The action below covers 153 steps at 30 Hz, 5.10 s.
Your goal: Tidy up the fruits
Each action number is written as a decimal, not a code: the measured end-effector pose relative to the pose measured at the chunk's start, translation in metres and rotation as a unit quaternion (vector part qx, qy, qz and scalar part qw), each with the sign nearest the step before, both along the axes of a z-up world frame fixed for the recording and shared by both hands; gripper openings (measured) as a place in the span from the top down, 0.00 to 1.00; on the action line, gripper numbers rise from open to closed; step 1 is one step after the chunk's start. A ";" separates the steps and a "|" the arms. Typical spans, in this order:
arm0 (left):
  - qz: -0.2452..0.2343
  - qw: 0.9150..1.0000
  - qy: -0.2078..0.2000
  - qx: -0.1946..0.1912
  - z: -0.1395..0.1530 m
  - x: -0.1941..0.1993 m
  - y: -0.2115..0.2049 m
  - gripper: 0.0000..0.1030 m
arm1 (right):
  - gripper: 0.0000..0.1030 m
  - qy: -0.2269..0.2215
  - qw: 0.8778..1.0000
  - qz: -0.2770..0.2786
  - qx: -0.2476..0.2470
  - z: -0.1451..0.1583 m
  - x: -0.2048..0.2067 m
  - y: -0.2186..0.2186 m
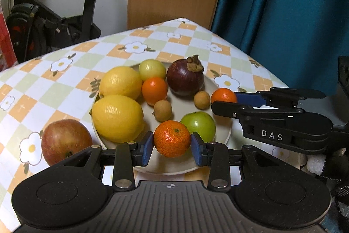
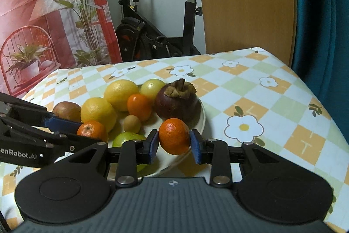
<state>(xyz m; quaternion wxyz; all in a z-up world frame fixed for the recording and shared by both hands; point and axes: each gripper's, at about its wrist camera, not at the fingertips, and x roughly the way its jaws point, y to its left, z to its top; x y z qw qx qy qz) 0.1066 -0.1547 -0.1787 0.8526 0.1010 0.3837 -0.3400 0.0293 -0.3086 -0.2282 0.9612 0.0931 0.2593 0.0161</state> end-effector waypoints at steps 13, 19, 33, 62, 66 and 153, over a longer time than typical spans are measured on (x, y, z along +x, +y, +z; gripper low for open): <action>0.009 1.000 0.018 0.006 -0.012 0.007 -0.002 0.62 | 0.67 0.002 1.000 0.004 -0.026 -0.001 0.005 0.004; 0.019 1.000 0.023 0.009 -0.013 0.010 -0.001 0.62 | 0.66 0.005 1.000 0.004 -0.029 0.000 0.005 0.005; 0.042 0.999 0.025 -0.009 -0.003 0.010 0.012 0.61 | 0.66 0.000 0.999 0.008 -0.038 0.010 0.004 0.011; 0.109 0.993 -0.036 -0.037 0.059 0.014 0.124 0.50 | 0.64 -0.024 0.997 0.056 -0.045 0.046 0.012 0.067; 0.133 0.989 -0.034 -0.046 0.063 0.023 0.143 0.50 | 0.64 -0.024 0.996 0.072 -0.047 0.048 0.018 0.081; 0.189 0.969 0.083 -0.139 -0.002 0.082 0.182 0.47 | 0.33 0.027 0.971 0.225 -0.077 -0.010 0.111 0.201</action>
